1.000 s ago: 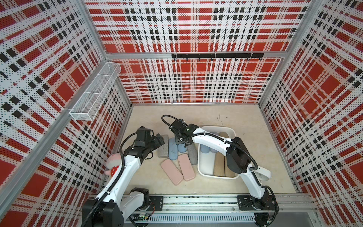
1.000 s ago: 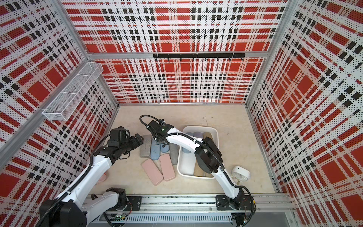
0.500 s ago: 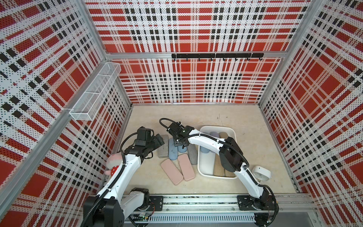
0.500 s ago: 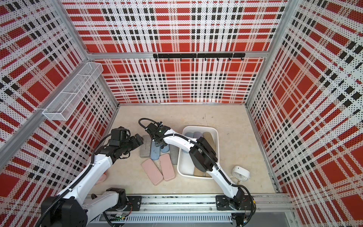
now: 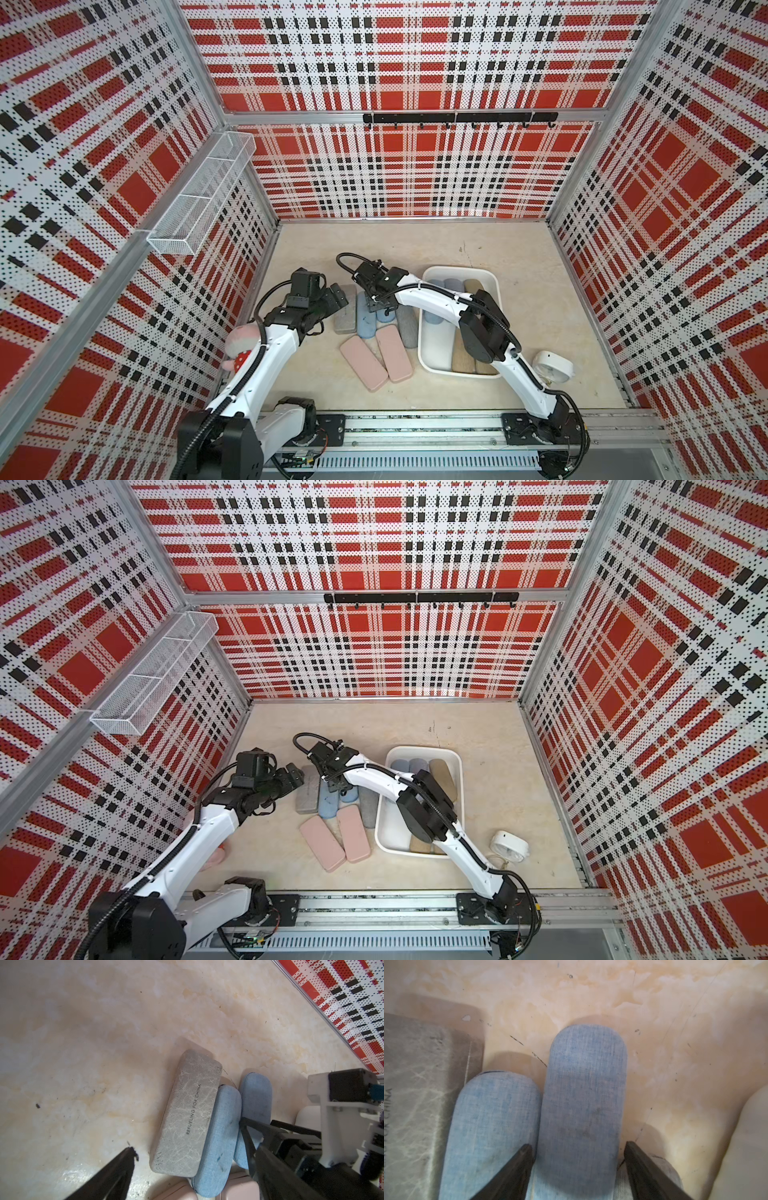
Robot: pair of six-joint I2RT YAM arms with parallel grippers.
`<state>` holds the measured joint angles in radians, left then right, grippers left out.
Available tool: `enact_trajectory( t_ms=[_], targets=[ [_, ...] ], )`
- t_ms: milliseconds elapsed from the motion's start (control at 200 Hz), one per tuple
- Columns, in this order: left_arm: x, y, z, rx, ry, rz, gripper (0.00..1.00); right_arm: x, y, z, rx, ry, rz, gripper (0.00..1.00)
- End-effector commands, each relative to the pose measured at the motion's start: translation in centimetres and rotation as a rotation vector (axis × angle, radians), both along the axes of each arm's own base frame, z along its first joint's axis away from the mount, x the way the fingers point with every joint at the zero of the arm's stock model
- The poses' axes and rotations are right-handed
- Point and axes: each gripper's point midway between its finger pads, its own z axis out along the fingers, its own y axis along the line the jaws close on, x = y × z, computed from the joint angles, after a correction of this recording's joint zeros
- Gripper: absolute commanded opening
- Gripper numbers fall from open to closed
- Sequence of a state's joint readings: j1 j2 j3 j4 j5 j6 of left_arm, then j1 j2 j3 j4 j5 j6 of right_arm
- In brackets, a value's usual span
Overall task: Put the glasses cases into the storage boxes
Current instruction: Pick up the glasses case at the center of the board.
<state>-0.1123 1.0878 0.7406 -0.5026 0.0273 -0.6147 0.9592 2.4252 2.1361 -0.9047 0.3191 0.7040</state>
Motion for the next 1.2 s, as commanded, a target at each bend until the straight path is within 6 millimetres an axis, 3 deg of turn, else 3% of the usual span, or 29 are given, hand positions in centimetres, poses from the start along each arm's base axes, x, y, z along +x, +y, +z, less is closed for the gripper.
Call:
enact_trajectory(
  t_ms=[0, 366, 697, 962, 1198],
  targets=[
    [0.0, 0.6, -0.3, 0.022, 0.007, 0.010, 0.94, -0.2, 0.4, -1.8, -0.029, 0.017, 0.012, 0.75],
    [0.4, 0.6, 0.2, 0.027, 0.008, 0.015, 0.94, 0.5, -1.9, -1.6, -0.066, 0.008, -0.053, 0.75],
    [0.1, 0.2, -0.1, 0.026, 0.014, 0.007, 0.95, 0.4, -2.2, -0.5, -0.042, -0.005, -0.069, 0.75],
    [0.0, -0.2, -0.7, 0.031, 0.028, 0.000, 0.95, 0.5, -1.3, -2.4, -0.051, 0.029, -0.034, 0.75],
    [-0.3, -0.4, -1.3, 0.027, 0.037, 0.000, 0.95, 0.8, -1.3, -3.1, -0.063, 0.026, -0.028, 0.66]
  ],
)
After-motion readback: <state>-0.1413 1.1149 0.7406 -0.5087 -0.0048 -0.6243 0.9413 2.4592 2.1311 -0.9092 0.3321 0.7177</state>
